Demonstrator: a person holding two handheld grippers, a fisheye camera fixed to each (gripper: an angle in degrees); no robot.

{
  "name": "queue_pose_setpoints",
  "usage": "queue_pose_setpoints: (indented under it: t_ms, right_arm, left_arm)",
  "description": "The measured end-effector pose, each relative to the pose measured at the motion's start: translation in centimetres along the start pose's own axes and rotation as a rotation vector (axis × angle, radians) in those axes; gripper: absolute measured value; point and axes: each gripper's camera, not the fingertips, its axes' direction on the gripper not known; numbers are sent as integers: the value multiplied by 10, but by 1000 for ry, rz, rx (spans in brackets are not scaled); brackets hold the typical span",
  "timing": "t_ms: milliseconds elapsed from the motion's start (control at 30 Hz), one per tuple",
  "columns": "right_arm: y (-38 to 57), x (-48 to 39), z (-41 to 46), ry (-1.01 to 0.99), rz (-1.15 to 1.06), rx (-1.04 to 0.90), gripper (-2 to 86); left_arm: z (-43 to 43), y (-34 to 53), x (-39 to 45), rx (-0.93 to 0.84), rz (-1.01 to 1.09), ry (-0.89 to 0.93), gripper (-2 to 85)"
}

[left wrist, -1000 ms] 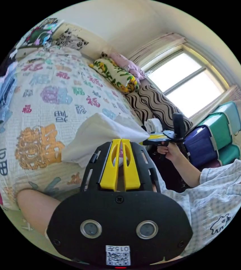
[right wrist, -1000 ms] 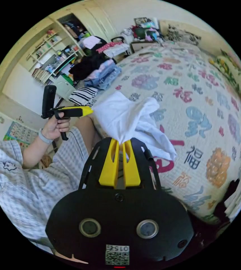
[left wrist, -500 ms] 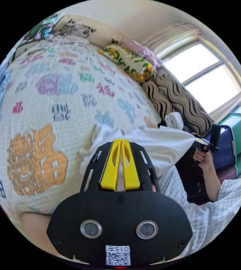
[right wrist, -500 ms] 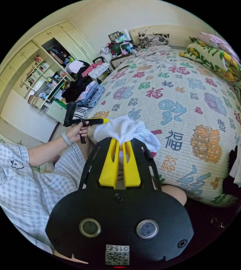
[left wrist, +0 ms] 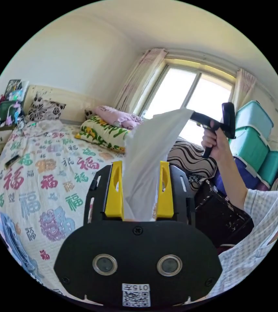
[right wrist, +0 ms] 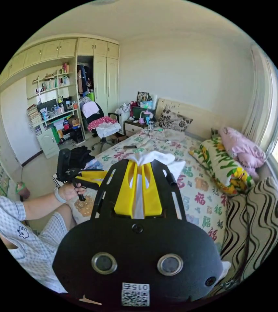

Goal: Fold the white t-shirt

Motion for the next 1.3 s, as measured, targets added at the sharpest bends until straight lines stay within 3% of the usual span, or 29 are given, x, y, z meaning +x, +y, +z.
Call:
queue_pose_setpoints:
  t_ms: [167,333,400,467,633,800,867,900,967,1167,1300]
  right_arm:
    - [71,-41,0,-30,-26,-105,3]
    - [253,-52,98,-117,245,-669,14]
    - [288,-50,116,-141,318,-805,22]
    - [296,-47,114,-127,372,-800,37]
    - [262,-51,121,-143,323,-689,91]
    - [260,-85,179,-311,224,-892,91]
    - [270,-95,189,-326,209,-985,71]
    - [274,-98,187,-309,184,-1009,53]
    - [273,-97,173,-293,181,-977,27]
    - [241,-38,65,-164,350,-726,-1]
    - [198,-29,-17,-40,330,-502,-3]
  left_arm:
    - [-6,49,-9,54,-73,55,131]
    - [23,168,-69,-246,-397,60,121]
    - [30,199,-84,-330,-500,62,121]
    - [30,213,-90,-365,-531,9,123]
    - [32,210,-123,-386,-642,-323,160]
    - [58,213,-163,-353,-836,-298,157]
    - [71,210,-168,-417,-832,-319,129]
    - [78,209,-169,-466,-830,-315,62]
    - [80,201,-167,-500,-790,-239,20]
    - [10,134,-118,-178,-619,48,3]
    - [-29,54,-32,-77,-326,142,-1]
